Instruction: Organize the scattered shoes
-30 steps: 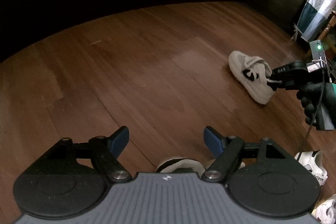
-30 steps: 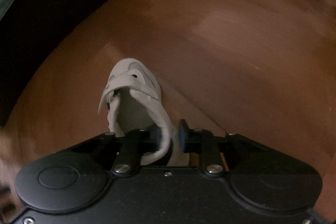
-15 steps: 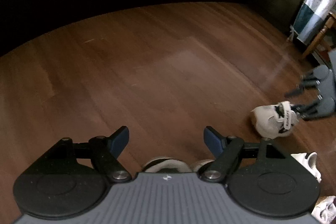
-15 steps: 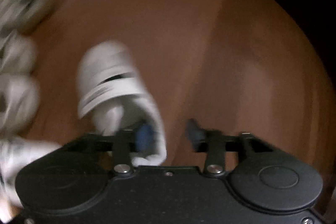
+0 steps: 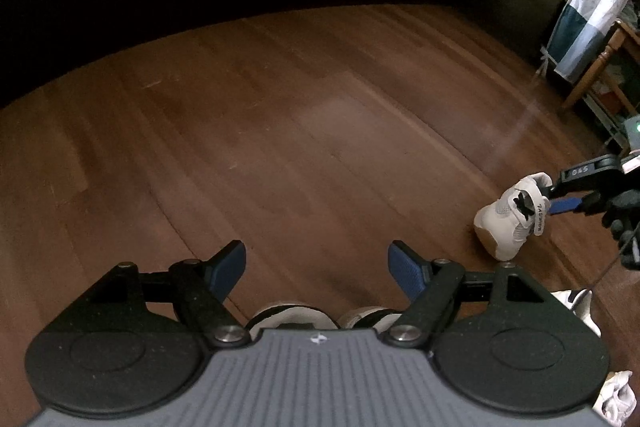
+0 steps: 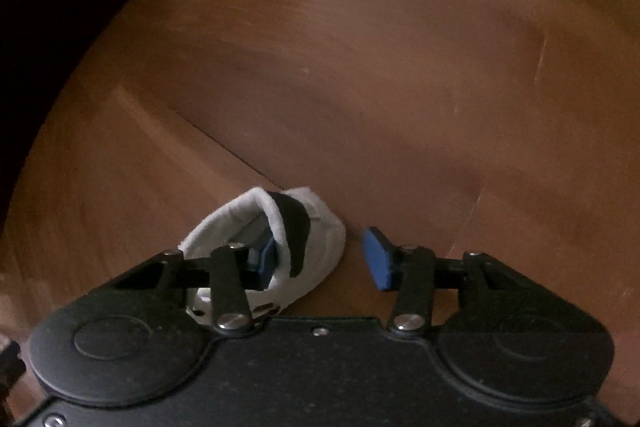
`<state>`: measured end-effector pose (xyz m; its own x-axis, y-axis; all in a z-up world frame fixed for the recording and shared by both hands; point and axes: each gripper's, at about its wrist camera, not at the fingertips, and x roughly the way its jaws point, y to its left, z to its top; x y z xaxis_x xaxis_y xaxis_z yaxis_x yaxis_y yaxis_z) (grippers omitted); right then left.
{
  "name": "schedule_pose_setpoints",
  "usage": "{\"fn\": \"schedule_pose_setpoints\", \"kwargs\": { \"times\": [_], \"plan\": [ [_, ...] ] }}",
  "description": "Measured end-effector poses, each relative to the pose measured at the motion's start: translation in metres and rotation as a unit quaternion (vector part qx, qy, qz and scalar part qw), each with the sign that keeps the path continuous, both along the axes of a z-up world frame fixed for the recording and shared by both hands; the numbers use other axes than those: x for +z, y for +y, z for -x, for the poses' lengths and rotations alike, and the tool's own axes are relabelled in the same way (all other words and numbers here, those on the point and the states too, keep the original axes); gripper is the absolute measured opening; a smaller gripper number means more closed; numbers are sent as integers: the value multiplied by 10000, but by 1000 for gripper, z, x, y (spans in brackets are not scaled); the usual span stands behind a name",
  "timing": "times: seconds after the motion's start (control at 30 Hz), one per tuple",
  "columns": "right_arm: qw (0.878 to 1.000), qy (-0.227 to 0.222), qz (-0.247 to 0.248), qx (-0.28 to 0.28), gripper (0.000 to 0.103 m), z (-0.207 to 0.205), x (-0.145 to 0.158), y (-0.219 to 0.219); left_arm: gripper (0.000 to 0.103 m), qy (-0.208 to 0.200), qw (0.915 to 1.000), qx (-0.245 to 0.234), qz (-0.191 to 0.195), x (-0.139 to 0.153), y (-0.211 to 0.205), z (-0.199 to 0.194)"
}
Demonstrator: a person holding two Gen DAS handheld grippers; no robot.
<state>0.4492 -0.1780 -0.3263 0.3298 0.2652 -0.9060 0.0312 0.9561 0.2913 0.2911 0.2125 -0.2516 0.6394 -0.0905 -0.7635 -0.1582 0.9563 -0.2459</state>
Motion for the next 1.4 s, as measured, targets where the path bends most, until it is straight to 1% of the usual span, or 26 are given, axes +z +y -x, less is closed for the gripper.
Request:
{"fn": "schedule_pose_setpoints", "kwargs": {
  "times": [0.03, 0.07, 0.13, 0.17, 0.2, 0.27, 0.3, 0.37, 0.43, 0.5, 0.6, 0.7, 0.77, 0.83, 0.9, 0.97, 1.03, 1.13, 1.2, 1.3, 1.4],
  "plan": [
    [9999, 28, -18, -133, 46, 5, -5, -2, 78, 10, 10000, 19, 9, 0, 0, 0],
    [9996, 18, -43, -261, 42, 9, -10, -3, 78, 17, 10000, 33, 18, -1, 0, 1],
    [9992, -123, -119, -373, 39, 12, -6, -2, 78, 8, 10000, 34, 22, 1, -1, 2],
    [9987, -194, -200, -430, 35, 16, -4, -2, 78, -8, 10000, 26, 21, 2, -2, 2],
    [9981, -236, -295, -484, 32, 21, -5, -4, 78, -20, 10000, 22, 25, 3, -2, 4],
    [9966, -269, -565, -529, 21, 27, -2, -13, 78, -41, 10000, 21, 38, 4, -2, 6],
    [9964, -278, -625, -501, 20, 29, 0, -15, 78, -52, 10000, 20, 45, 4, -2, 7],
    [9954, -382, -787, -399, 17, 35, 13, -27, 78, -59, 10000, 39, 57, 4, 0, 11],
    [9942, -482, -890, -352, 15, 48, 36, -53, 78, -58, 9999, 54, 72, 5, 0, 12],
    [9935, -597, -930, -292, 15, 56, 52, -69, 78, -65, 9999, 57, 90, 6, -1, 13],
    [9930, -702, -930, -193, 15, 57, 69, -81, 78, -127, 9998, -1, 128, 10, -6, 15],
    [9943, -747, -762, 85, 15, 58, 90, -88, 78, -179, 9997, -11, 149, 14, -8, 20],
    [9955, -708, -516, 363, 15, 69, 107, -95, 78, -205, 9997, 1, 167, 15, -8, 22],
    [9962, -593, -262, 589, 15, 78, 112, -96, 78, -234, 9995, 6, 188, 18, -9, 25],
    [9960, -439, 42, 774, 15, 88, 109, -94, 78, -265, 9994, -1, 202, 20, -11, 27],
    [9952, -296, 270, 888, 15, 95, 100, -85, 78, -289, 9993, -3, 230, 21, -13, 29],
    [9932, -149, 515, 1034, 15, 103, 92, -88, 78, -293, 9992, -35, 261, 21, -16, 30],
    [9892, 82, 837, 1199, 15, 119, 71, -89, 78, -301, 9991, -113, 267, 22, -18, 29],
    [9879, 188, 941, 1215, 15, 127, 62, -90, 78, -299, 9991, -112, 274, 22, -16, 29],
    [9857, 304, 1079, 1259, 15, 136, 42, -80, 78, -268, 9993, -73, 259, 20, -11, 29],
    [9841, 366, 1132, 1317, 15, 137, 33, -69, 78, -242, 9994, -41, 227, 19, -9, 30]
  ]
}}
